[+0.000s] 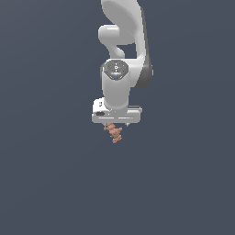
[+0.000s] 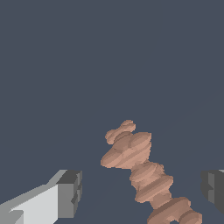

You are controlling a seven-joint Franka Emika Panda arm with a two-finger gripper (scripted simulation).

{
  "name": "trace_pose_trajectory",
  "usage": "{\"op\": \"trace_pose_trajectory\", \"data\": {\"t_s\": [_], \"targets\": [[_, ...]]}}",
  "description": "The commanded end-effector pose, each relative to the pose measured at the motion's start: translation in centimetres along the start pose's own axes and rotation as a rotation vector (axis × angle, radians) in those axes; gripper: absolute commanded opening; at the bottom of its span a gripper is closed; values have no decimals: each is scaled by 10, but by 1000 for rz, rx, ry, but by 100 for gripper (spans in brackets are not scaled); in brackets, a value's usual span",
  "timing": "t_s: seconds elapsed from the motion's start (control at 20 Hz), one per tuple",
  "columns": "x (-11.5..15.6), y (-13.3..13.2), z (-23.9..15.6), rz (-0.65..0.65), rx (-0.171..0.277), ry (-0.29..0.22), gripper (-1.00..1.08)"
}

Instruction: Pick up the object and move it to a goal position.

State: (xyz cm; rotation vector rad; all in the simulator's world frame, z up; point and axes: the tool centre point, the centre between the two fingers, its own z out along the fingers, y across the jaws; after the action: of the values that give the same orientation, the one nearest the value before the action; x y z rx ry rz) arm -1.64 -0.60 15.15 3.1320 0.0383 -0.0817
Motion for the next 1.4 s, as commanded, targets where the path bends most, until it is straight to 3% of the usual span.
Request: {"op": "trace_pose_trajectory", "data": {"t_s": [0.0, 0.8, 1.35], "targets": [[0, 0, 0, 0, 0, 0, 28], [0, 9, -4, 73, 13, 14, 28], [-17, 18, 3, 294, 31, 33, 28]]}}
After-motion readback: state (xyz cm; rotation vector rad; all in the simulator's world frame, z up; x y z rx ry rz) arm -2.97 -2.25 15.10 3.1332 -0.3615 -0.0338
